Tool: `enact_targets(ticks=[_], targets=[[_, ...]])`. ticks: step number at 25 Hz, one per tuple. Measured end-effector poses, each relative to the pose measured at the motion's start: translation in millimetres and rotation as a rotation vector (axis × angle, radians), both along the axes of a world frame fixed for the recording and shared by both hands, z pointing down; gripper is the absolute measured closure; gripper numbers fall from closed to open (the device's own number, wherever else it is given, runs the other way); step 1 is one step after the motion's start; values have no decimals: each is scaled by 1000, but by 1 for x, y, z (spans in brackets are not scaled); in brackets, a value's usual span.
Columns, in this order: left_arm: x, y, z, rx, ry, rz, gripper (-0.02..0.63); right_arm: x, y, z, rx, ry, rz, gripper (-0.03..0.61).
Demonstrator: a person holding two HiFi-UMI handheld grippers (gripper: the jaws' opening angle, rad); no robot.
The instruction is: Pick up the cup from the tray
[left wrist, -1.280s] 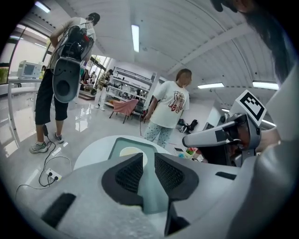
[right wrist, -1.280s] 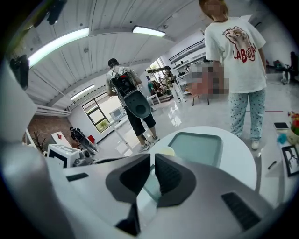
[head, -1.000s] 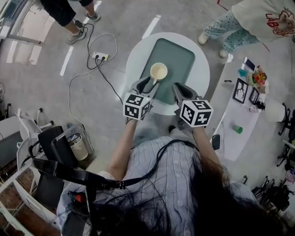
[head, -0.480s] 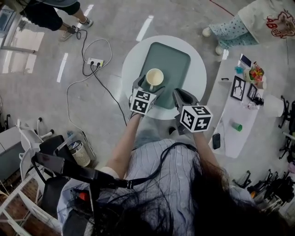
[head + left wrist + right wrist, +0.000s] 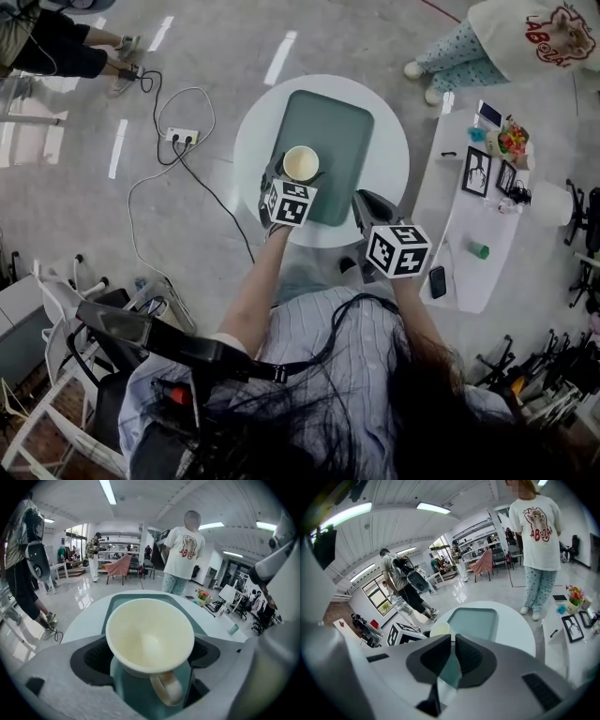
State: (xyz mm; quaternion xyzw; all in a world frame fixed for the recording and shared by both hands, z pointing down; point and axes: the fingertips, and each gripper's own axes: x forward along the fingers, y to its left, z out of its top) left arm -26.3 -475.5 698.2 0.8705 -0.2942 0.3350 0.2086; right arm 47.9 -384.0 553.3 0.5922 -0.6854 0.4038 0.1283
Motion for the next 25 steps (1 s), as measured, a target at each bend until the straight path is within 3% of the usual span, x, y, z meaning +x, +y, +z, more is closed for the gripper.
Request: enact_targets(ticks=[5, 19, 25], targets=[[3, -3, 6, -40, 52, -43, 167, 14, 9, 3, -14, 0, 25, 532], [2, 3, 2, 9, 9, 25, 167, 24, 23, 1, -7, -1, 14, 532], [6, 20, -20, 26, 46, 20, 167, 31, 33, -2, 7, -4, -1, 532]])
